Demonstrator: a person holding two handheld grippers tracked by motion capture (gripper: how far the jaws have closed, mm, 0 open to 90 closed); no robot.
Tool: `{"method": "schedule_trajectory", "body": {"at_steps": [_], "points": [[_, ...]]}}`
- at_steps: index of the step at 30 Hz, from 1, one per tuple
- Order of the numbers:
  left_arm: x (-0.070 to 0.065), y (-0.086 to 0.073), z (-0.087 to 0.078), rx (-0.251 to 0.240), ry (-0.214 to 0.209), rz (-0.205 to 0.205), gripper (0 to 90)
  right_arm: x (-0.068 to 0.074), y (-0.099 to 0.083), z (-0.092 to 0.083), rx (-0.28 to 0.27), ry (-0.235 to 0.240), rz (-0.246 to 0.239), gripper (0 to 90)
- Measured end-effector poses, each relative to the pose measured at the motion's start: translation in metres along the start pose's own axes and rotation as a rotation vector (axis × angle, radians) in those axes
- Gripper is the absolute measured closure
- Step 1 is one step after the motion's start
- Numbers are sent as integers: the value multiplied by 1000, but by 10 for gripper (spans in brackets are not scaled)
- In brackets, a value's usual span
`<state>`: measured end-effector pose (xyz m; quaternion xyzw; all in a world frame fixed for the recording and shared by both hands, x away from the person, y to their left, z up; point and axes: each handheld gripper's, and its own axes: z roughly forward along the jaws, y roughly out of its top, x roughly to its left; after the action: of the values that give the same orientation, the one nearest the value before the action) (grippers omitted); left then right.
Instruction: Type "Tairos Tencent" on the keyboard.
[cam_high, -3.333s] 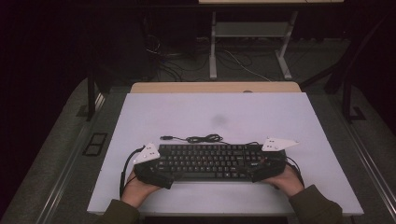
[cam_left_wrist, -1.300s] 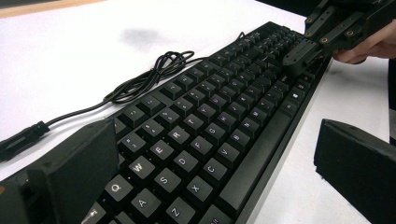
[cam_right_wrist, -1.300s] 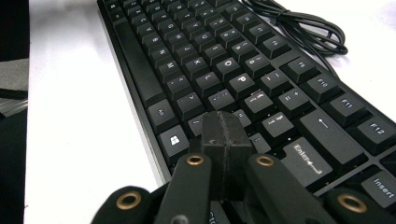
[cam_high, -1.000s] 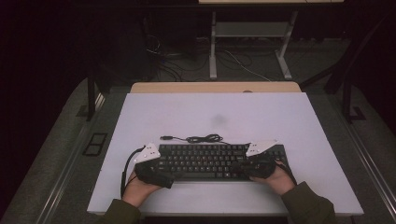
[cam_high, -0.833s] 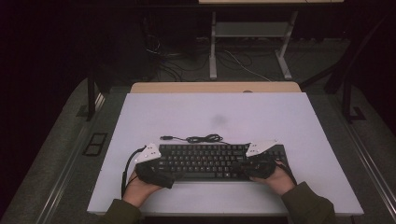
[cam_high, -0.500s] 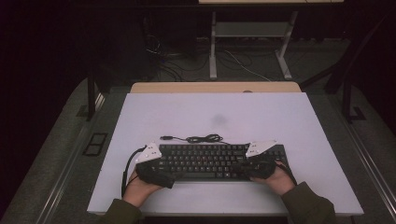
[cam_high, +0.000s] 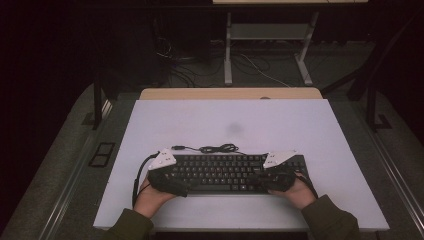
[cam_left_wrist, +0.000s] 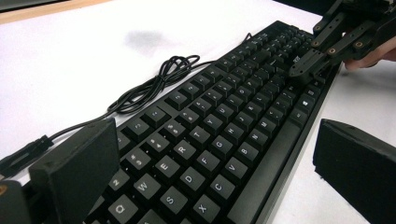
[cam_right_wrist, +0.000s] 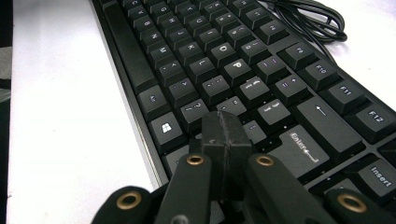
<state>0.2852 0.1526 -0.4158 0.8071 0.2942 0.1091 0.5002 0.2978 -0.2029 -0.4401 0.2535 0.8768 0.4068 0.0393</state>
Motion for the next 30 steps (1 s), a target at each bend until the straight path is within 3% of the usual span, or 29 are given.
{"method": "schedule_trajectory", "body": {"at_steps": [9, 30], "points": [[2, 5, 2, -3, 2, -6, 63, -1, 0, 0, 0, 5, 0, 894], [4, 21, 20, 27, -17, 8, 431, 0, -1, 0, 0, 2, 11, 894]]}}
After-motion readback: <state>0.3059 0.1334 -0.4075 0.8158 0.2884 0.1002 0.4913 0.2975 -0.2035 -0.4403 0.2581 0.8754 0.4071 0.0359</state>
